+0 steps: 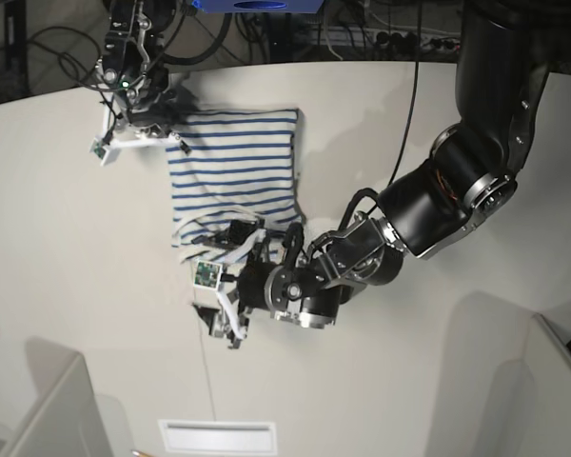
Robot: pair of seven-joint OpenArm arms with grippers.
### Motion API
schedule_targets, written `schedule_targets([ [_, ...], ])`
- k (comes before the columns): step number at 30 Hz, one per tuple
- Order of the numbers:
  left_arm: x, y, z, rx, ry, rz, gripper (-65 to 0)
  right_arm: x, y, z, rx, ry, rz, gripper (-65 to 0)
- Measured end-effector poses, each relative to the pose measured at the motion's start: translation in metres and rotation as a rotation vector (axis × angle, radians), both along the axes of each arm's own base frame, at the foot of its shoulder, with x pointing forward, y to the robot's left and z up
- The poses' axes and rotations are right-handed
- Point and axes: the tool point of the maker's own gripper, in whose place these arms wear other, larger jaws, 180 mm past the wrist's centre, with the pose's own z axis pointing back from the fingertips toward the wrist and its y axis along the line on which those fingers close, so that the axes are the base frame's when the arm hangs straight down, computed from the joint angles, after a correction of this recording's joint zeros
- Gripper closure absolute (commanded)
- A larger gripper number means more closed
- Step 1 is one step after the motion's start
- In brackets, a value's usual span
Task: Fold the T-shirt properly
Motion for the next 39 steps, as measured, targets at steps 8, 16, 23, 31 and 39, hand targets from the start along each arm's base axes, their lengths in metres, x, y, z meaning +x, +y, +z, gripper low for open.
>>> schedule_targets([
  [8, 0.023, 0.019, 0.043, -0.119, -0.036, 0.207, -46.4, -0.009, -0.017, -0.002, -0.019, 0.014, -0.048, 0.0],
  [16, -0.014, 0.116, 0.055, -0.139, -0.106, 0.428, 0.0, -0.019, -0.058, 0.029, -0.169, -0.1, -0.125, 0.0],
  [23, -0.083, 0.176, 0.028, -0.212, 0.013, 0.632, 0.0, -0.041, -0.088, 0.036, -0.335, -0.134, -0.054, 0.0],
  [31, -0.182, 0.181, 0.0, -0.477, 0.212, 0.627, 0.0, -0.059, -0.077, 0.061, -0.453, -0.333, 0.194, 0.0],
  [39, -0.262, 0.199, -0.016, -0.53, 0.382, 0.608, 0.0, -0.106, -0.072, 0.056, -0.443, -0.268, 0.272, 0.0],
])
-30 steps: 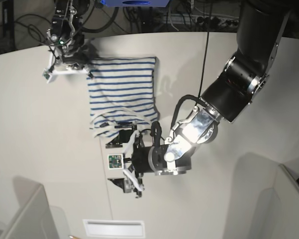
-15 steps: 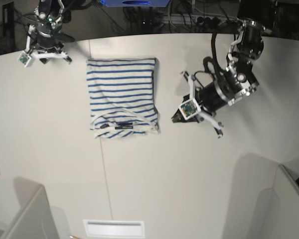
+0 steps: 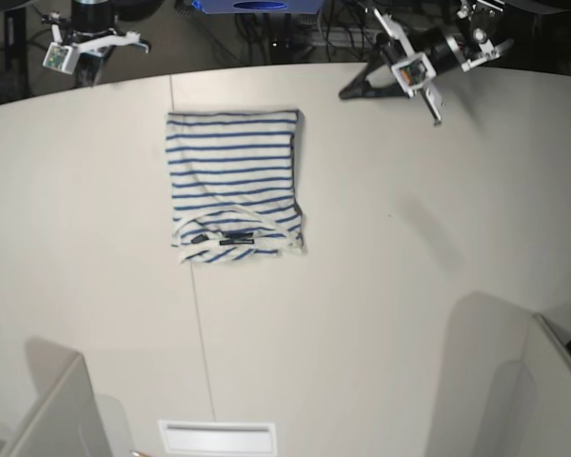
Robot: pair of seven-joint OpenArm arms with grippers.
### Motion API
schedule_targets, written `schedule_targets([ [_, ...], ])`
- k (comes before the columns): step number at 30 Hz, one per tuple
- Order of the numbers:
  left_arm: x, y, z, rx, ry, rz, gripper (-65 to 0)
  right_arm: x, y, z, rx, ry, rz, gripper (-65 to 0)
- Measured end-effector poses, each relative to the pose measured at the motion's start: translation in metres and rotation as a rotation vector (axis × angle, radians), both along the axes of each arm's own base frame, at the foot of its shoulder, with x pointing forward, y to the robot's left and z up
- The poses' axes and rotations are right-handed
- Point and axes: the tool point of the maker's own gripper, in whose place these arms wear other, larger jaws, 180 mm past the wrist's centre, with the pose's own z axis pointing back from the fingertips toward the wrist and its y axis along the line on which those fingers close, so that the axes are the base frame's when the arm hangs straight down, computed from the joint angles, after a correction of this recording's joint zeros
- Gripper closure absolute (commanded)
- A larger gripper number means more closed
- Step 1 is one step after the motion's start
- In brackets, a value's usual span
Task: Fold the T-shirt properly
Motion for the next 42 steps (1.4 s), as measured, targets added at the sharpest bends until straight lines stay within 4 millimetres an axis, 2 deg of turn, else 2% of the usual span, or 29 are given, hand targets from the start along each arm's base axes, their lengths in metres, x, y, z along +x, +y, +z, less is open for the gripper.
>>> schedule_targets([
  [3, -0.035, 0.012, -0.008, 0.017, 0.084, -0.002, 0.0, -0.026, 0.0, -0.005, 0.003, 0.068, -0.006, 0.0],
  [6, -0.083, 0.014, -0.019, 0.001, 0.226, 0.008, 0.0, -0.068, 0.001, -0.013, 0.011, 0.195, -0.013, 0.0],
  [8, -0.119, 0.019, -0.036, 0.013, 0.348, 0.019, 0.0, -0.085, 0.005, -0.023, 0.042, 0.294, -0.013, 0.0],
  [10, -0.146, 0.03, -0.055, 0.045, 0.448, 0.037, 0.0, -0.096, 0.01, -0.037, 0.083, 0.406, 0.004, 0.0],
  [12, -0.163, 0.044, -0.074, 0.075, 0.518, 0.076, 0.0, -0.11, 0.013, -0.051, 0.132, 0.543, 0.029, 0.0],
  [14, -0.182, 0.055, -0.095, 0.088, 0.596, 0.126, 0.0, -0.136, 0.013, -0.069, 0.167, 0.704, 0.029, 0.0],
  [16, -0.207, 0.061, -0.119, 0.113, 0.688, 0.139, 0.0, -0.157, 0.019, -0.088, 0.198, 0.83, 0.049, 0.0],
  [18, -0.226, 0.063, -0.139, 0.131, 0.765, 0.141, 0.0, -0.169, 0.03, -0.113, 0.24, 0.931, 0.131, 0.0],
  [22, -0.239, 0.07, -0.186, 0.194, 0.841, 0.226, 0.0, -0.179, 0.031, -0.166, 0.22, 1.069, 0.219, 0.0],
  [24, -0.239, 0.068, -0.207, 0.214, 0.869, 0.25, 0.0, -0.175, 0.032, -0.19, 0.215, 1.094, 0.227, 0.0],
  [26, -0.242, 0.071, -0.223, 0.227, 0.906, 0.286, 0.0, -0.18, 0.037, -0.211, 0.208, 1.127, 0.255, 0.0],
  [29, -0.252, 0.086, -0.247, 0.285, 0.991, 0.339, 0.0, -0.179, 0.042, -0.243, 0.154, 1.12, 0.337, 0.0],
  [32, -0.242, 0.098, -0.26, 0.264, 0.998, 0.453, 0.0, -0.177, 0.036, -0.269, 0.082, 1.062, 0.4, 0.0],
  [36, -0.227, 0.123, -0.269, 0.325, 0.924, 0.573, 0.0, -0.198, 0.035, -0.282, 0.007, 1.038, 0.454, 0.0],
  [38, -0.219, 0.12, -0.274, 0.345, 0.909, 0.571, 0.0, -0.203, 0.046, -0.283, 0.004, 1.013, 0.48, 0.0],
  [41, -0.208, 0.106, -0.285, 0.376, 0.933, 0.541, 0.0, -0.188, 0.069, -0.285, 0.017, 0.939, 0.543, 0.0],
  [42, -0.204, 0.102, -0.286, 0.385, 0.92, 0.523, 0.0, -0.183, 0.07, -0.287, 0.014, 0.935, 0.556, 0.0],
])
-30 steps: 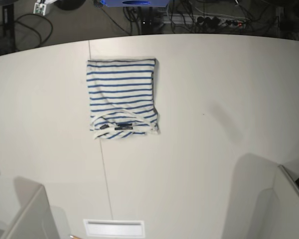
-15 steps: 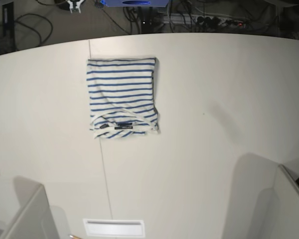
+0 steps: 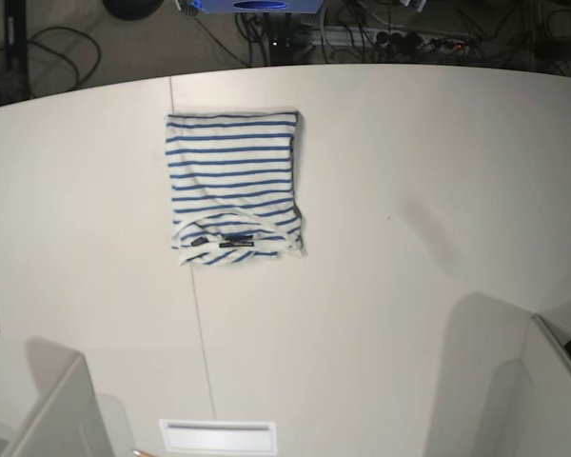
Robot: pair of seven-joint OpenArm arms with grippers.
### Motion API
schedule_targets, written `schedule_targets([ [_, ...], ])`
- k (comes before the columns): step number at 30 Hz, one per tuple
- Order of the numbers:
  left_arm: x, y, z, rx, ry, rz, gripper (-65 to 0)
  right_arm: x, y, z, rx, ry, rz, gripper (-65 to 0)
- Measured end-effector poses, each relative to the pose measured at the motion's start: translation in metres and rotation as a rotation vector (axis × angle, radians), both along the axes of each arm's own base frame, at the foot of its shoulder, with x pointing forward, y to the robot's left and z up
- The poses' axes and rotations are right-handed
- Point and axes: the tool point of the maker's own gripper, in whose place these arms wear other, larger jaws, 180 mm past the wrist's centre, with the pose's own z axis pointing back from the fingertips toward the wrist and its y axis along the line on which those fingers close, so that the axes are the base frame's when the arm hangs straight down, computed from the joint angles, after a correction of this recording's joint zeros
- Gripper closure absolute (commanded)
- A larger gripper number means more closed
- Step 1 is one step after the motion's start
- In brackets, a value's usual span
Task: Fold the T-shirt properly
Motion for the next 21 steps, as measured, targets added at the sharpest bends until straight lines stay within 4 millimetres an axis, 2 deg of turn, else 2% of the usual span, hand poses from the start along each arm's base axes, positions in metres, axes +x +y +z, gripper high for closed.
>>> schedule_targets([
  [2, 0.009, 0.001, -0.003, 0.022, -0.013, -0.019, 0.0, 0.019, -0.004, -0.002, -0.006, -0.034, 0.02, 0.0],
  [4, 0.015, 0.008, -0.004, 0.057, -0.025, -0.023, 0.0, 0.028, -0.008, -0.002, -0.011, -0.055, 0.035, 0.0],
  [9, 0.024, 0.013, -0.005, 0.065, -0.04, -0.026, 0.0, 0.023, -0.006, -0.003, -0.013, -0.037, 0.03, 0.0],
  [15, 0.026, 0.014, -0.005, 0.068, -0.045, -0.011, 0.0, 0.04, -0.007, -0.004, -0.015, -0.067, 0.027, 0.0],
  [21, 0.04, 0.013, -0.006, 0.067, -0.062, -0.02, 0.0, 0.026, -0.004, -0.003, -0.012, -0.039, 0.025, 0.0],
])
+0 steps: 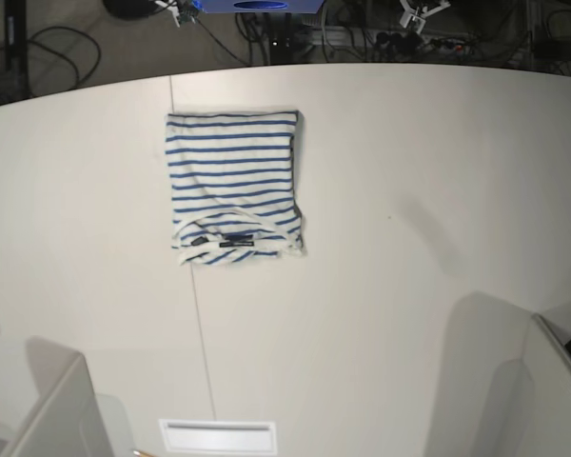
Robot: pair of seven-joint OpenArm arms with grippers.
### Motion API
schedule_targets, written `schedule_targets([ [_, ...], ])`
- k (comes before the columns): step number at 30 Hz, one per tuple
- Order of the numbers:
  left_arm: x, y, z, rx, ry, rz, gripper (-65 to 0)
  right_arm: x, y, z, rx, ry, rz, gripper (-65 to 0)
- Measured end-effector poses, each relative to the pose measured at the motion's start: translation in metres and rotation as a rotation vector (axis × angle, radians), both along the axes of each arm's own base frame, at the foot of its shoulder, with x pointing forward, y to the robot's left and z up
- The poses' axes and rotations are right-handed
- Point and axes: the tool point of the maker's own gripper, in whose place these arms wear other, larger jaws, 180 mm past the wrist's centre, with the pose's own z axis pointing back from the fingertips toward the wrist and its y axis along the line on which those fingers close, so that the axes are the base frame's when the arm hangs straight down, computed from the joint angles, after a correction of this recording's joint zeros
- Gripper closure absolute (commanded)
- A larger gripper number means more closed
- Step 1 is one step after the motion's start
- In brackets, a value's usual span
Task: Fold the T-shirt properly
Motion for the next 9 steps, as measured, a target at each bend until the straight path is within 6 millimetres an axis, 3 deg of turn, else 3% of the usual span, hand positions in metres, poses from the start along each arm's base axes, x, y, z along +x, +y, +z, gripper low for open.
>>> schedule_targets([
  [6, -0.005, -0.011, -0.004, -0.01, 0.032, 0.011, 0.0, 0.011, 0.014, -0.001, 0.023, -0.022, -0.003, 0.0],
  [9, -0.002, -0.015, -0.004, -0.015, 0.029, 0.013, 0.0, 0.01, 0.01, -0.001, 0.016, -0.021, -0.002, 0.0],
])
